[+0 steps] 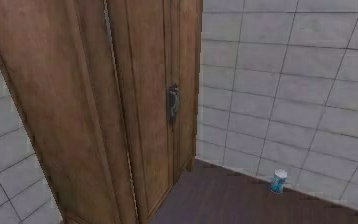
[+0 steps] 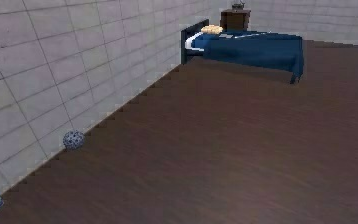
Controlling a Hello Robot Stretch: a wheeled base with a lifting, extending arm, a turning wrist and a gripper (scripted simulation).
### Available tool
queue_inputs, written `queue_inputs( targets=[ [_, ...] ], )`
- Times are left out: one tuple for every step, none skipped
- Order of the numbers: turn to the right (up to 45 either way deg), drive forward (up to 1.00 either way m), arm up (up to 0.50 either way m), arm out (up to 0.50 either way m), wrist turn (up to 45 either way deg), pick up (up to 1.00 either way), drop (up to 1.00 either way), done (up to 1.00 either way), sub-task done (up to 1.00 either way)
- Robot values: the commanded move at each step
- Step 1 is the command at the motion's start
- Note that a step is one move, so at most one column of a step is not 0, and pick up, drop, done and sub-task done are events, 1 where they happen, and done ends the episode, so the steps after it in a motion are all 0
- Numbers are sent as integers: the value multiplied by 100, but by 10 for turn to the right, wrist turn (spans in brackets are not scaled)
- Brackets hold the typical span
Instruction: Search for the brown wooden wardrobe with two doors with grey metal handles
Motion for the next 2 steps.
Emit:
queue_inputs(
  targets=[
    [-120, 0, 0, 0, 0, 0, 0, 0, 0],
    [0, 0, 0, 0, 0, 0, 0, 100, 0]
  ],
)
